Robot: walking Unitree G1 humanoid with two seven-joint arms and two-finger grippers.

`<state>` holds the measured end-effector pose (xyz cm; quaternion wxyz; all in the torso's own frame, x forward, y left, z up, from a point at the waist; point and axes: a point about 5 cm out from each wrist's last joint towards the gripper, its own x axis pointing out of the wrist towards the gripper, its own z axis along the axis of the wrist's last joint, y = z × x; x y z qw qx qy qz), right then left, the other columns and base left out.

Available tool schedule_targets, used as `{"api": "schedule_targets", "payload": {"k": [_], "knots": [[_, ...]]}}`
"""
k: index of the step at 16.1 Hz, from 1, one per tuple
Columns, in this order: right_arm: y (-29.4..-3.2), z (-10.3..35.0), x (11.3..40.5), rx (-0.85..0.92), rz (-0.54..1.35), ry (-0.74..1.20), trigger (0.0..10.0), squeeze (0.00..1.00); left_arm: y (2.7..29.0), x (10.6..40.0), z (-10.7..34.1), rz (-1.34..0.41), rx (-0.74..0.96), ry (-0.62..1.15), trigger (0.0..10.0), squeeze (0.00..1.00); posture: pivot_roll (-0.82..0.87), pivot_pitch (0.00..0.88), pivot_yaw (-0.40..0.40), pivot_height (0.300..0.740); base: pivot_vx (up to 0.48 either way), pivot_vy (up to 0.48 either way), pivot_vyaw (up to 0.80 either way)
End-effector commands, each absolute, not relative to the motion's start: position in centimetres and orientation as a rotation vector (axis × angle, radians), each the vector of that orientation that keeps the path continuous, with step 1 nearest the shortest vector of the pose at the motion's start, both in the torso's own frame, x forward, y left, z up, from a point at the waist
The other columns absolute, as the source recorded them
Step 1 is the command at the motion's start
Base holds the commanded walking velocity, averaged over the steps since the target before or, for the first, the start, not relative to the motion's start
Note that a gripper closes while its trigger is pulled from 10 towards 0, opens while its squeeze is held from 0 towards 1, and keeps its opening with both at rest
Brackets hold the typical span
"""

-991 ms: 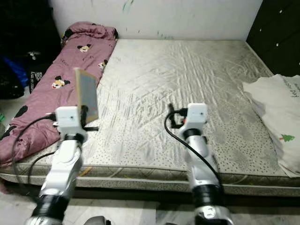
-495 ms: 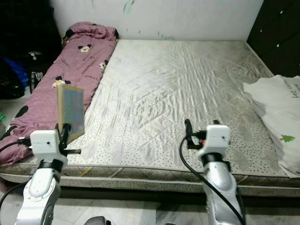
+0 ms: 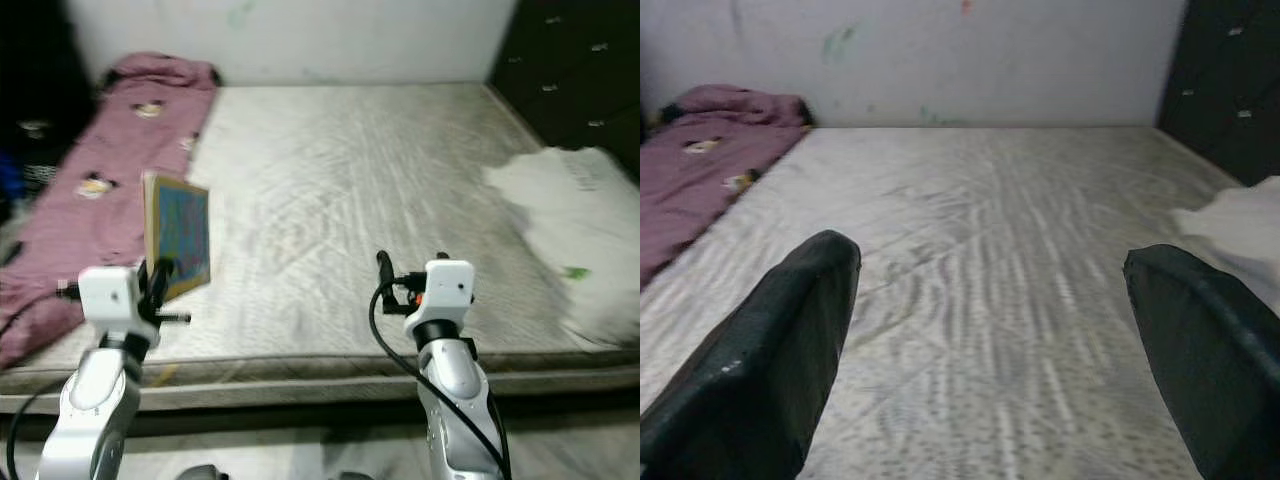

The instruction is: Clean up the room

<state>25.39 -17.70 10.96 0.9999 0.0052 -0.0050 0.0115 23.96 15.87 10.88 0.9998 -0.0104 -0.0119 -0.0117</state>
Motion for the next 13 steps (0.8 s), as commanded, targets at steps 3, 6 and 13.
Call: {"api": "schedule_targets", "payload": {"k": [3, 6, 13], "knots": [[-17.2, 11.9, 26.2, 0.007, 0.036, -0.030, 10.0, 0.00, 15.9, 24.1, 11.8, -0.018, 0.013, -0.042, 10.0, 0.00, 0.01, 0.017, 0.019, 0.740, 0.000, 0.000, 0.00], [-17.1, 12.0, 26.5, -0.049, 0.054, -0.037, 10.0, 0.00, 15.8, 24.3, 12.0, -0.023, 0.020, -0.044, 10.0, 0.00, 0.02, 0.021, 0.019, 0.740, 0.000, 0.000, 0.17], [-16.9, 12.2, 26.9, -0.015, 0.055, -0.038, 10.0, 0.00, 15.3, 24.7, 12.2, -0.049, 0.018, -0.040, 10.0, 0.00, 0.01, 0.022, 0.016, 0.740, 0.000, -0.046, 0.34]]}}
